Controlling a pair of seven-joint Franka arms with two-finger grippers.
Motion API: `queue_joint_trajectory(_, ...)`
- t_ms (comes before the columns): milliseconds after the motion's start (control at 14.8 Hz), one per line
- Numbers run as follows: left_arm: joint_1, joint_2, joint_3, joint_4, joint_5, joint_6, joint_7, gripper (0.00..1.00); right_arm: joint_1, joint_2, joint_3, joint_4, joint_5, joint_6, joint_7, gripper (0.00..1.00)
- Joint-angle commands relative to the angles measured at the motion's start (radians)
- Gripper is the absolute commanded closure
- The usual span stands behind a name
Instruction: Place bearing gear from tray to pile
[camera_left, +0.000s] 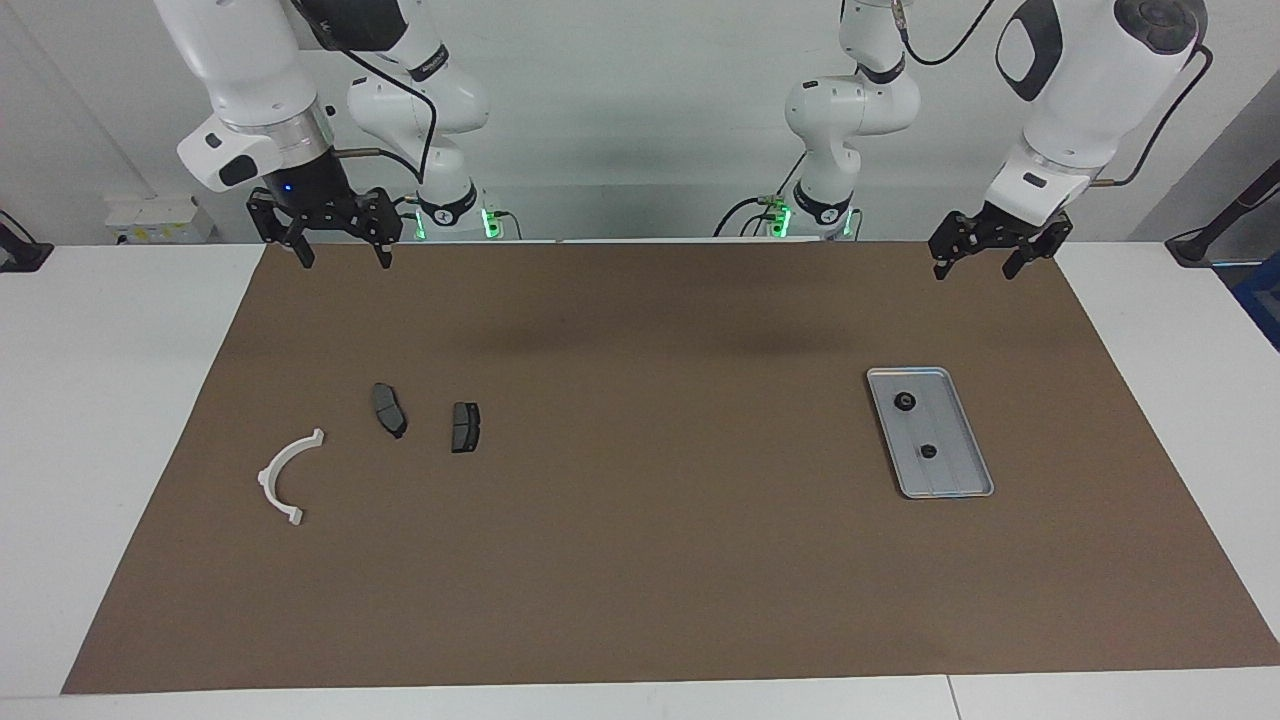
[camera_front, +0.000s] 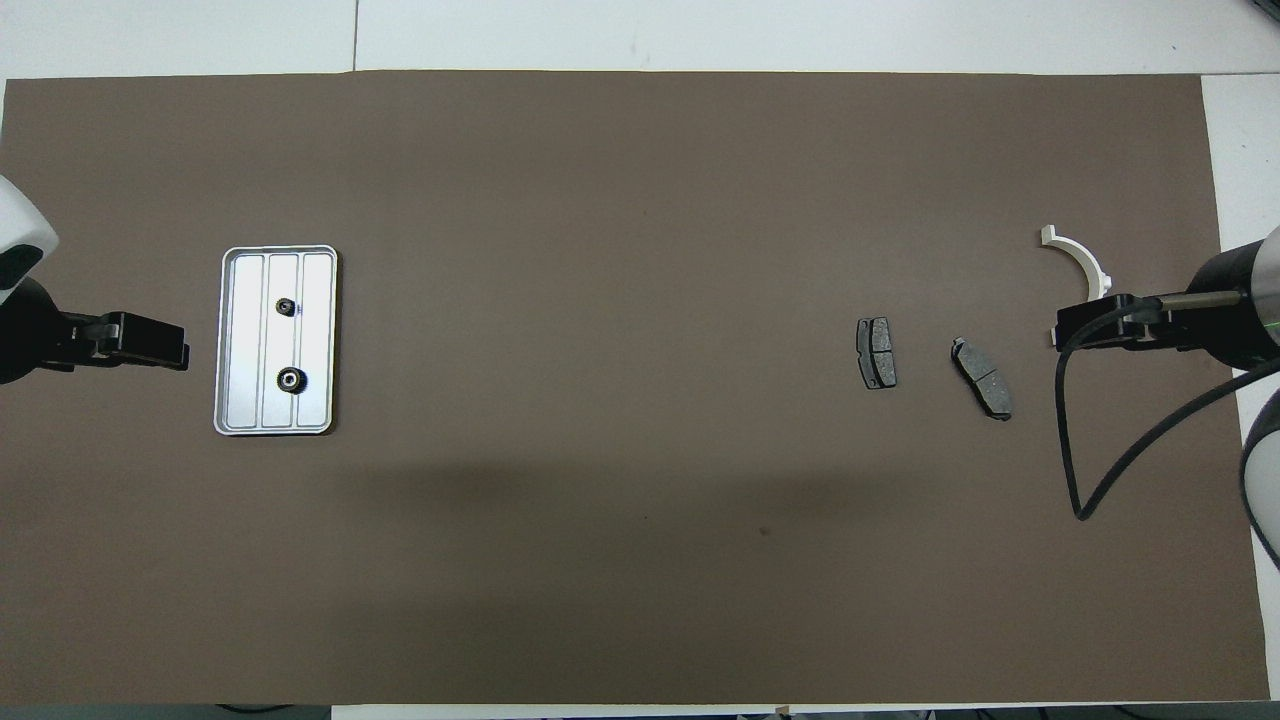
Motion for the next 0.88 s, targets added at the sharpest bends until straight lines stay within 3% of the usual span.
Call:
queue_joint_trajectory(0, 0.036, -0.011, -0.004, -0.105, 0.002, 0.133, 0.040, 0.00, -0.011, -0.022, 0.004, -0.022, 0.032, -0.002, -0.020, 0.00)
queue_joint_trajectory(338, 0.039, 0.100, -0.002, -0.215, 0.003, 0.351, 0.051, 0.00, -0.012, -0.021, 0.003, -0.020, 0.032, -0.001, -0.021, 0.00)
queue_joint_trajectory(812, 0.046, 0.138, -0.002, -0.401, 0.003, 0.602, 0.060, 0.00, -0.023, -0.021, 0.003, -0.022, 0.032, 0.004, -0.024, 0.00)
